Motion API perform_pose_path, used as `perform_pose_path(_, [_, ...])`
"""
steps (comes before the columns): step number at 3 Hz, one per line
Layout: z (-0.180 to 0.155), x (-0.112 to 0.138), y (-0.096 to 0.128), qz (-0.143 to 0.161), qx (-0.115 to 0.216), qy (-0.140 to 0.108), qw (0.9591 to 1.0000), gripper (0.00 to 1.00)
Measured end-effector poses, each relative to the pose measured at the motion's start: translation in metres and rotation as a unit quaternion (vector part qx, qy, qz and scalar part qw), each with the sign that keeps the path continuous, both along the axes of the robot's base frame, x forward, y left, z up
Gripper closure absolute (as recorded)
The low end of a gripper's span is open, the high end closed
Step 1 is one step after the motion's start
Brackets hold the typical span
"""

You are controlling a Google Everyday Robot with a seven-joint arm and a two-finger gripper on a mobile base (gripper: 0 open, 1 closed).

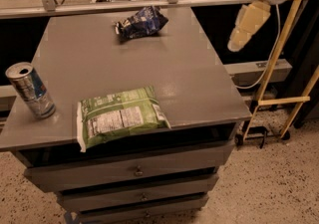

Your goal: Move blue chip bag near green jalapeno chip bag

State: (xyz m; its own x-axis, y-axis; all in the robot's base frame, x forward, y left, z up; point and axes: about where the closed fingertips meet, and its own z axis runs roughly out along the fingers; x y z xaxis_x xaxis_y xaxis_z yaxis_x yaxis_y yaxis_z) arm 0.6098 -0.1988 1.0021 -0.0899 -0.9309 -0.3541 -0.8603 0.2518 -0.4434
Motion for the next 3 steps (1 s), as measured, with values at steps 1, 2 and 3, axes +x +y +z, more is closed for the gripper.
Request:
perform_pose_path(1, [0.014, 0.063, 0.049, 0.041, 0.047, -0.050, 0.9968, 0.00])
perform_pose_path(2, [0.012, 0.061, 0.048, 0.041, 0.046, -0.048, 0.9970, 0.00])
perform_pose_path(3, [0.006, 0.068, 0.059, 0.052, 0.062, -0.045, 0.9958, 0.00])
